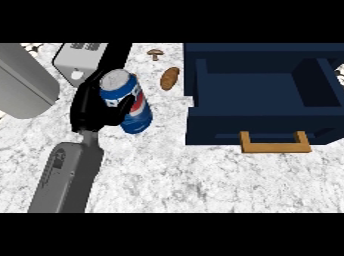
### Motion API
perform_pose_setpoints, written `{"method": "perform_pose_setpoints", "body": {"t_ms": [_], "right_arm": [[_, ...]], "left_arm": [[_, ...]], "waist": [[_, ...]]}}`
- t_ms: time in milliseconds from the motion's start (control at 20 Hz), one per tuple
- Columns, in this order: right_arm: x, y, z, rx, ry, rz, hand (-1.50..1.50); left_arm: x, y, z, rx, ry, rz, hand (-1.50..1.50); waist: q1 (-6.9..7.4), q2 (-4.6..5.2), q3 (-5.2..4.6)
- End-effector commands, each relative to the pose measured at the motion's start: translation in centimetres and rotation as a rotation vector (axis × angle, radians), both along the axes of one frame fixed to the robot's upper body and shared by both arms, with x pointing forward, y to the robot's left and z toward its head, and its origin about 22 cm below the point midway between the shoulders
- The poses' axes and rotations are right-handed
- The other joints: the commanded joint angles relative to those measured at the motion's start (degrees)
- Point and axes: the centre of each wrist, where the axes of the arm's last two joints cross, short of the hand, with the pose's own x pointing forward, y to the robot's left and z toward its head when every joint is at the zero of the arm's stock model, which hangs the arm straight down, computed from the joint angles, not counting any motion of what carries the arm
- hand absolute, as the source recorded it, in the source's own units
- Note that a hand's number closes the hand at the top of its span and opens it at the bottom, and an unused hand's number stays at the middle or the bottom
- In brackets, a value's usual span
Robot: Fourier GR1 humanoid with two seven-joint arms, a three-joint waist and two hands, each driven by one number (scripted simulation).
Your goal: Pick up the can, place it into the drawer and close the drawer
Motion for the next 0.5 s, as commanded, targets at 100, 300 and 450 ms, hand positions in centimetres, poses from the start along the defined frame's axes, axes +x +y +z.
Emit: {"method": "perform_pose_setpoints", "body": {"t_ms": [100,300,450], "right_arm": [[-1.4,0.7,-0.2,0.005,0.005,-0.002,-1.50],[1.4,0.6,0.3,0.018,-0.007,-0.013,-1.50],[1.5,0.3,-0.3,0.018,-0.005,-0.021,-1.50]], "left_arm": [[0.1,-3.0,5.1,0.030,-0.040,-0.005,1.50],[2.5,-4.6,7.0,0.035,-0.053,0.004,1.50],[2.2,-7.3,10.3,0.046,-0.033,-0.007,1.50]], "waist": [[-0.55,0.05,0.00],[-0.28,0.32,-0.03],[-0.37,0.25,-0.01]]}}
